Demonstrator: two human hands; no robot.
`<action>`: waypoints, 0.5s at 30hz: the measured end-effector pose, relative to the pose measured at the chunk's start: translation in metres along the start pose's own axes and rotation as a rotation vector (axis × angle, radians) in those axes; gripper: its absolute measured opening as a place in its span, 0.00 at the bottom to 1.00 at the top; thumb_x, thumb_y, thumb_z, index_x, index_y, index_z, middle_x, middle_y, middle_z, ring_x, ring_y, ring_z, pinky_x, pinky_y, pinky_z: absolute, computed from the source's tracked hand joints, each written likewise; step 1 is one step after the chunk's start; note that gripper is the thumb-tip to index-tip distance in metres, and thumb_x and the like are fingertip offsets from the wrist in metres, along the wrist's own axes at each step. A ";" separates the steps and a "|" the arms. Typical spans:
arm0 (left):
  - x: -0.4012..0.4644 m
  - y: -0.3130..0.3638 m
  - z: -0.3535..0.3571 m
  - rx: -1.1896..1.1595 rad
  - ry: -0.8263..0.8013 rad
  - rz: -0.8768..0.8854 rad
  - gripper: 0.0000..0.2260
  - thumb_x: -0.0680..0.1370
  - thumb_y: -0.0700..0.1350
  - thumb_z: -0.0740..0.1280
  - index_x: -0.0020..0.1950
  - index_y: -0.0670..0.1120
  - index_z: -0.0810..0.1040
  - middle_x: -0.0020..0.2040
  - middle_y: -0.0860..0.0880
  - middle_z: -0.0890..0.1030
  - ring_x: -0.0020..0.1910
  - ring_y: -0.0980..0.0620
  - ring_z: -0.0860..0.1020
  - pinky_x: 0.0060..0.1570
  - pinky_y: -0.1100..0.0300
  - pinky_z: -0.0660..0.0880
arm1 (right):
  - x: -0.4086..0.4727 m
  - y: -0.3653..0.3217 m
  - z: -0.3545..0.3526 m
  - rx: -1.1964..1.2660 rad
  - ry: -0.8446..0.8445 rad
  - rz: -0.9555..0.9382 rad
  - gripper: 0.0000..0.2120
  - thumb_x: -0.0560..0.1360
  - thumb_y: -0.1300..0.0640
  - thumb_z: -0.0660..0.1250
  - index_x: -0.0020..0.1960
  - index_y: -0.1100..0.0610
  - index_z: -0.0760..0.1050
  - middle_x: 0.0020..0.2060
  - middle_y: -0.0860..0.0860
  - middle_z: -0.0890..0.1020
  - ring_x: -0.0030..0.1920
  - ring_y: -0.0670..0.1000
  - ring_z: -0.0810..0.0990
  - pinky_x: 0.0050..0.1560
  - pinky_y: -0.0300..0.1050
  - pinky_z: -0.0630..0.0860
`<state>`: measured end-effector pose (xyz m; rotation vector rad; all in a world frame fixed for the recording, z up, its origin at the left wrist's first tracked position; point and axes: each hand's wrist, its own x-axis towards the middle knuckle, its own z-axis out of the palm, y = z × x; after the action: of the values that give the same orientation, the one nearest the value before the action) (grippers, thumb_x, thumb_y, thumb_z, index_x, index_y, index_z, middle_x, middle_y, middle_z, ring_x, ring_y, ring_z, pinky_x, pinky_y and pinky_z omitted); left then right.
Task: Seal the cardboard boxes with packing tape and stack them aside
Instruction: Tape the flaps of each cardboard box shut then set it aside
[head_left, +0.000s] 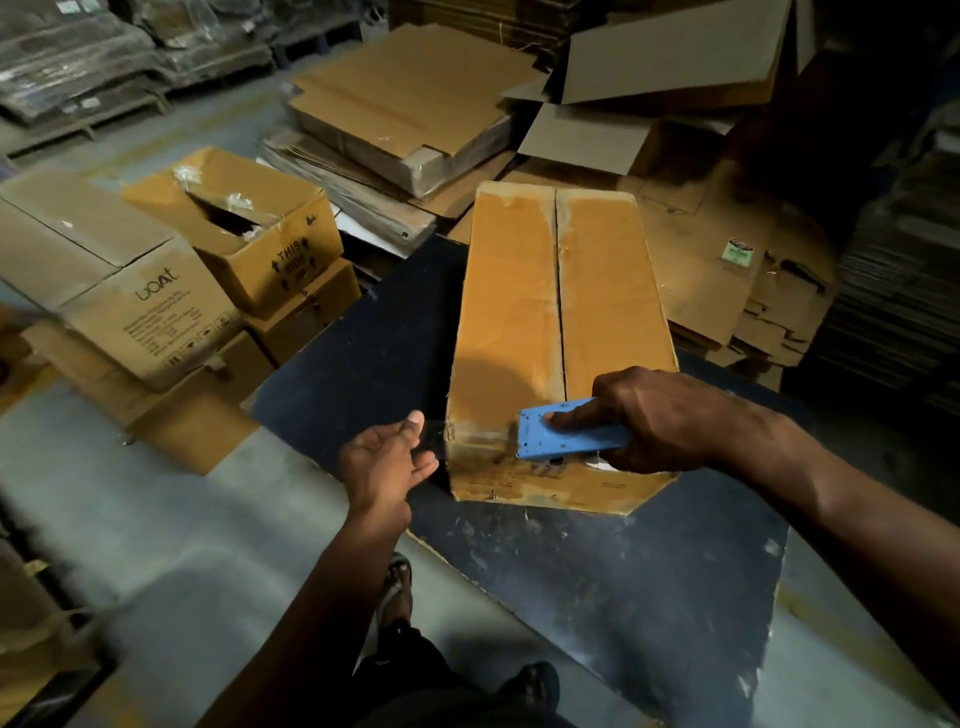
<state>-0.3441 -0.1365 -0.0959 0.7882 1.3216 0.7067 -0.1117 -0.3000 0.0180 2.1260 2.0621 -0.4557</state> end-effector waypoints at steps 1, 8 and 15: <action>0.002 -0.002 0.000 0.000 0.004 0.007 0.10 0.77 0.44 0.76 0.53 0.39 0.81 0.44 0.43 0.84 0.35 0.47 0.82 0.37 0.55 0.83 | 0.001 -0.002 -0.001 -0.006 -0.013 0.009 0.31 0.80 0.47 0.69 0.78 0.33 0.61 0.52 0.45 0.74 0.52 0.47 0.75 0.48 0.48 0.78; 0.011 -0.017 0.003 0.053 -0.037 -0.083 0.09 0.78 0.46 0.76 0.50 0.41 0.80 0.46 0.43 0.83 0.39 0.47 0.83 0.38 0.54 0.83 | 0.026 -0.007 -0.010 0.035 -0.101 0.116 0.31 0.76 0.50 0.72 0.73 0.30 0.68 0.50 0.42 0.75 0.47 0.48 0.79 0.45 0.50 0.80; 0.026 -0.015 0.000 0.085 -0.215 -0.357 0.11 0.77 0.47 0.77 0.47 0.40 0.81 0.37 0.46 0.81 0.38 0.50 0.79 0.42 0.51 0.83 | 0.043 -0.021 -0.021 -0.078 -0.224 0.137 0.32 0.76 0.57 0.69 0.73 0.32 0.70 0.56 0.46 0.79 0.38 0.46 0.73 0.36 0.45 0.71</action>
<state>-0.3412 -0.1240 -0.1228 0.6521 1.2574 0.2763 -0.1295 -0.2521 0.0266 2.0506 1.7724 -0.5560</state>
